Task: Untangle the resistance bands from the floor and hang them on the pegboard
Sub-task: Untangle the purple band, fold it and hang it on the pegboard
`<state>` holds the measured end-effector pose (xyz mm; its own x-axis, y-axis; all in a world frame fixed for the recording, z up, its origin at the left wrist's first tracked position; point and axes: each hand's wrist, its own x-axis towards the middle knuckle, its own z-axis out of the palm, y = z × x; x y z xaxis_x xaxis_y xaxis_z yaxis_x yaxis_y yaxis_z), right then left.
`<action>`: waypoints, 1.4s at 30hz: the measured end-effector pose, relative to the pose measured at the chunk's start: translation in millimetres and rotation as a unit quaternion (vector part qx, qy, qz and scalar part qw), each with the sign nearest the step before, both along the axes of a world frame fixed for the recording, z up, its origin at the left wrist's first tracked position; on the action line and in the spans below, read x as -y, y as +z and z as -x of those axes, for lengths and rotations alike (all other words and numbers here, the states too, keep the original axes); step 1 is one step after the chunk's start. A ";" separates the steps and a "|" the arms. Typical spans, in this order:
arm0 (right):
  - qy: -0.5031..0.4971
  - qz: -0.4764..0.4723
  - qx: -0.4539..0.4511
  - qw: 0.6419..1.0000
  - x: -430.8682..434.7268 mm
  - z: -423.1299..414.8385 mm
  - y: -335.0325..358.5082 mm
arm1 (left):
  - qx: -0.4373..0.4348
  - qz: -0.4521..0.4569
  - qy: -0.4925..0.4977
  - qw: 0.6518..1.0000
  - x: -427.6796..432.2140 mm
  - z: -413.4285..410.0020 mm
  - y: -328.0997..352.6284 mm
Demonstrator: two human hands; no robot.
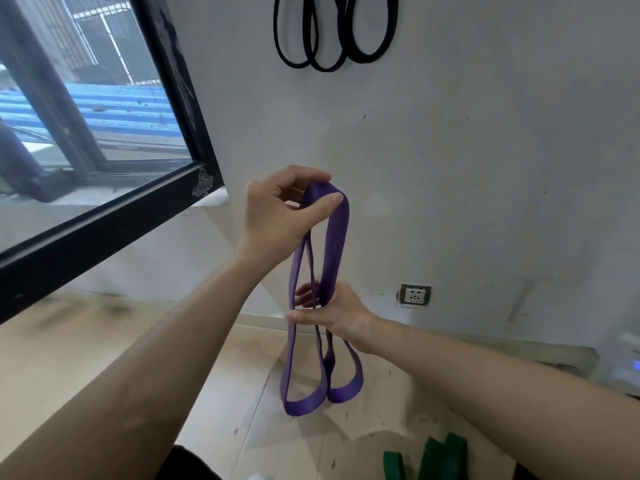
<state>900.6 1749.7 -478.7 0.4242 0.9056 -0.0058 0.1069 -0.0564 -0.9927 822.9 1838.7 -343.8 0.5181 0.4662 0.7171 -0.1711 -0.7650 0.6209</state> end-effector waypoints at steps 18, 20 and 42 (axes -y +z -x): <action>0.025 0.069 0.073 0.995 20.4 -41.9 -12.3 | 0.002 0.132 0.045 0.990 -53.2 35.4 -16.0; 0.034 0.069 0.084 0.994 28.3 -54.9 -8.2 | -0.033 0.163 0.031 0.986 -64.1 42.8 -25.7; 0.000 0.034 0.307 0.951 61.6 -112.3 57.3 | -0.454 -0.005 -0.062 0.889 -49.2 25.0 -90.2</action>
